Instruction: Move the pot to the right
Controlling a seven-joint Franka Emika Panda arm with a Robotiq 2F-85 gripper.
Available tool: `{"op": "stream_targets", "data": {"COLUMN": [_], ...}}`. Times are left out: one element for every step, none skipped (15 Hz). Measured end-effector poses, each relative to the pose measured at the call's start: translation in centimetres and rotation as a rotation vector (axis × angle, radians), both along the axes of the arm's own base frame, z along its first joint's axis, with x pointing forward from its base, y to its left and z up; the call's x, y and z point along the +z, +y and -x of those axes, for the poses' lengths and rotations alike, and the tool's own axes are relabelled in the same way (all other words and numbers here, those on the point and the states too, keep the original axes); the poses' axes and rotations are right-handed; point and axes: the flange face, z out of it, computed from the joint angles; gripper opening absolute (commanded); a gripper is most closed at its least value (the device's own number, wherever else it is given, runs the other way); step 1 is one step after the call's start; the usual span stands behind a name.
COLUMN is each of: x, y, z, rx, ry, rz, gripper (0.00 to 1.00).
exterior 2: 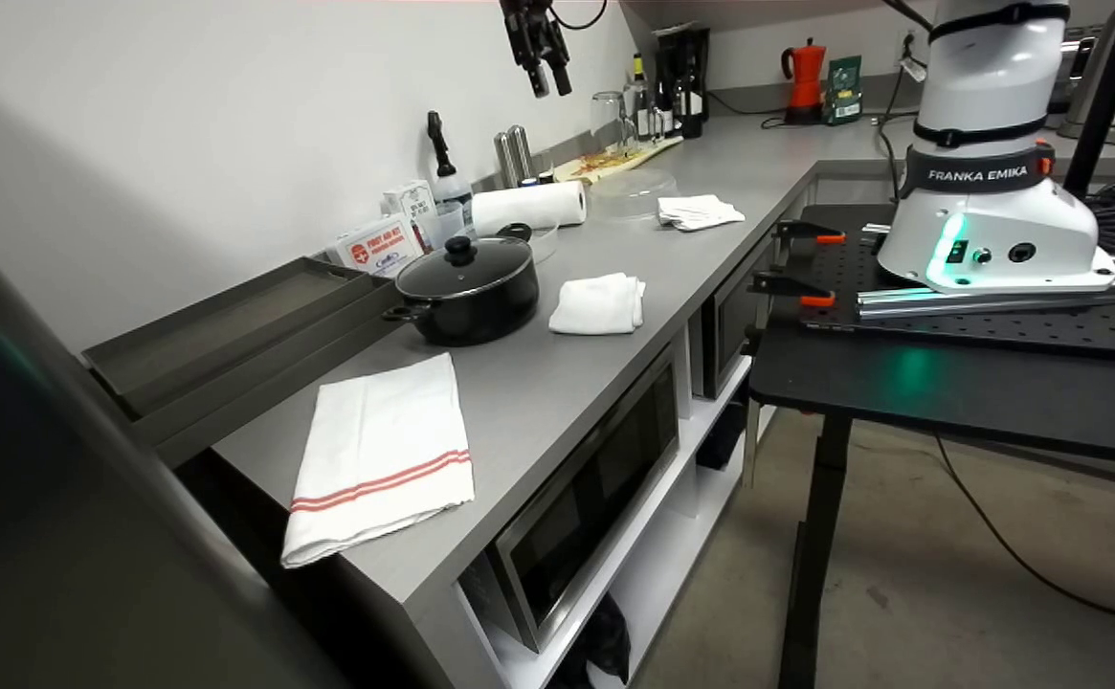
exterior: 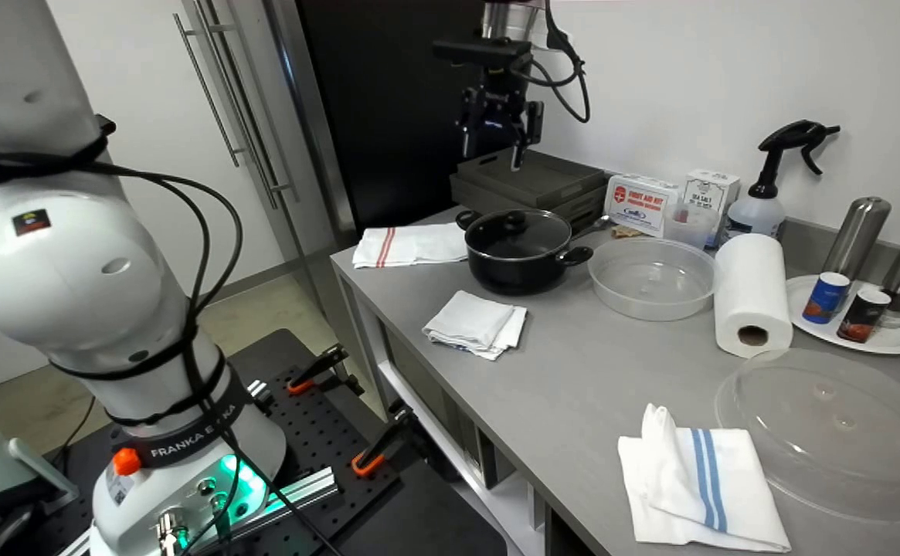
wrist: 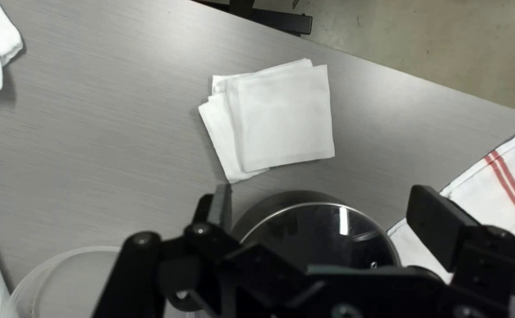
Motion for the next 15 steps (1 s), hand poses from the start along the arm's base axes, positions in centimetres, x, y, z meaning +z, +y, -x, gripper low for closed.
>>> {"op": "stream_targets", "data": {"x": [-0.7, -1.5, -2.3, -3.1, -4.0, -4.9, -5.7, -6.6, -7.4, -8.2, -9.0, -9.7, -10.4, -11.2, -11.9], "y": [-0.8, -1.7, -2.5, -3.2, -3.9, -4.5, -5.0, -5.5, -5.9, -6.2, -6.4, -6.6, -6.7, -6.8, -7.0], "z": [-1.0, -1.9, -2.9, -3.7, -4.5, -5.3, -6.1, -6.8, -7.5, -8.1, -8.8, -9.4, -10.0, -10.6, -11.1], "rx": [-0.018, -0.033, -0.048, -0.061, -0.073, -0.082, -0.09, -0.097, -0.101, -0.105, -0.107, -0.11, -0.112, -0.114, -0.117], "ry": [-0.004, -0.007, -0.012, -0.016, -0.023, -0.028, -0.036, -0.047, -0.056, -0.066, -0.08, -0.095, -0.111, -0.125, -0.136], "rz": [-0.002, -0.003, 0.0, 0.002, 0.005, 0.008, 0.011, 0.014, 0.017, 0.02, 0.024, 0.028, 0.032, 0.036, 0.039], "gripper": [1.0, 1.0, 1.0, 1.0, 1.0, 1.0, 1.0, 1.0, 1.0, 1.0, 1.0, 1.0, 1.0, 1.0, 1.0]}}
